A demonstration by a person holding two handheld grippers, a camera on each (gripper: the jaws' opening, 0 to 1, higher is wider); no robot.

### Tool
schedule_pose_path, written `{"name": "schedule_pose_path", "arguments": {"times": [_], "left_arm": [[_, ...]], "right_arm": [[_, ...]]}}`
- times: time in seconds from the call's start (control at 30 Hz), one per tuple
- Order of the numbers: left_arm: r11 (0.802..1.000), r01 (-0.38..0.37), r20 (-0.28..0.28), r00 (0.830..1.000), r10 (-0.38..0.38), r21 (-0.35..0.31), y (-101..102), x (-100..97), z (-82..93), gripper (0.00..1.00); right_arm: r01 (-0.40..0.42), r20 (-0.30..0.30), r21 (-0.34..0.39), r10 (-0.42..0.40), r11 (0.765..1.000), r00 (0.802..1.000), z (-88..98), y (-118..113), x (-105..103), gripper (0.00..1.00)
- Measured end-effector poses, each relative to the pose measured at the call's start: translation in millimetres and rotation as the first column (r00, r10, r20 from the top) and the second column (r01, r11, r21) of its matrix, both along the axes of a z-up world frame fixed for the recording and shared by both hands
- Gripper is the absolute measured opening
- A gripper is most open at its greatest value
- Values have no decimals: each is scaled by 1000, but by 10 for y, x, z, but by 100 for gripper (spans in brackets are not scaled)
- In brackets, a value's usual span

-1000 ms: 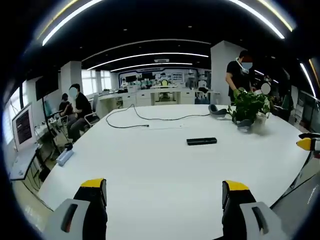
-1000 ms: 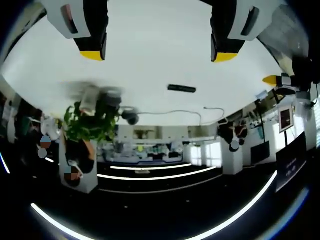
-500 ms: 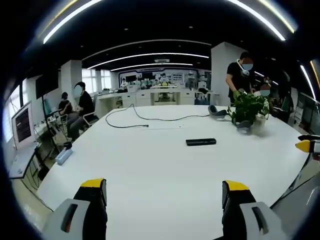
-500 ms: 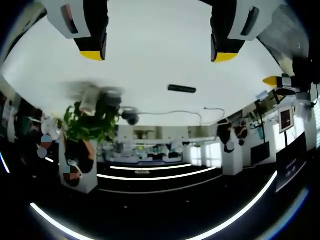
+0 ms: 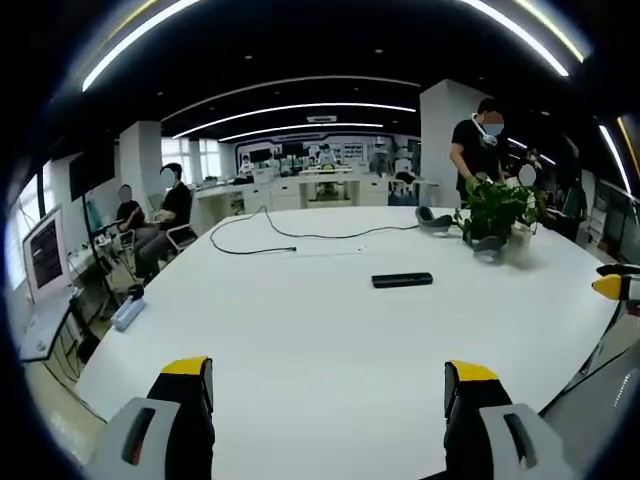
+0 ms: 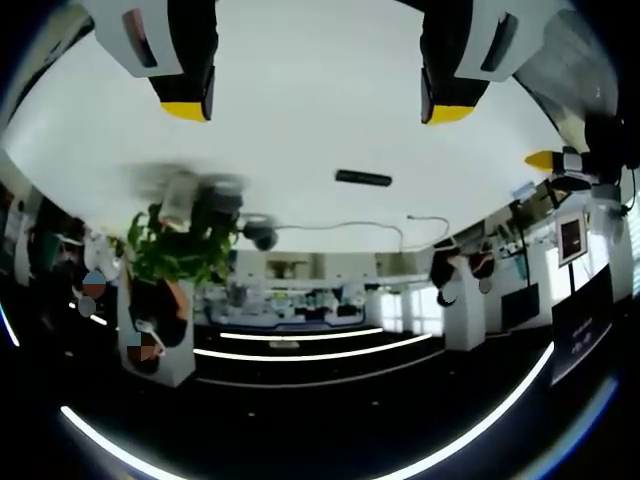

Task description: Press the specified remote control buttons in sequence, fully releasing each button before pressing the next.

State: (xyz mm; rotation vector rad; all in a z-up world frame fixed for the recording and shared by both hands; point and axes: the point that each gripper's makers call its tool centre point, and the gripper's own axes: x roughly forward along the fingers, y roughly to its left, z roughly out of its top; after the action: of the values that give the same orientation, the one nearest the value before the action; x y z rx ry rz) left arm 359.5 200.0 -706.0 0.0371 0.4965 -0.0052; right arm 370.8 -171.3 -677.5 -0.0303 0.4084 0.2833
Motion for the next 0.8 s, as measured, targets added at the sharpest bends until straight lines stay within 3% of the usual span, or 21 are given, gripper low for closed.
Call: {"name": "schedule_pose_path", "arguments": {"times": [0.8], "left_arm": [[1000, 19, -20, 1000, -19, 11, -27, 16, -49, 100]], "right_arm": [[-12, -11, 1, 12, 1000, 1000, -19, 16, 1, 80]]}}
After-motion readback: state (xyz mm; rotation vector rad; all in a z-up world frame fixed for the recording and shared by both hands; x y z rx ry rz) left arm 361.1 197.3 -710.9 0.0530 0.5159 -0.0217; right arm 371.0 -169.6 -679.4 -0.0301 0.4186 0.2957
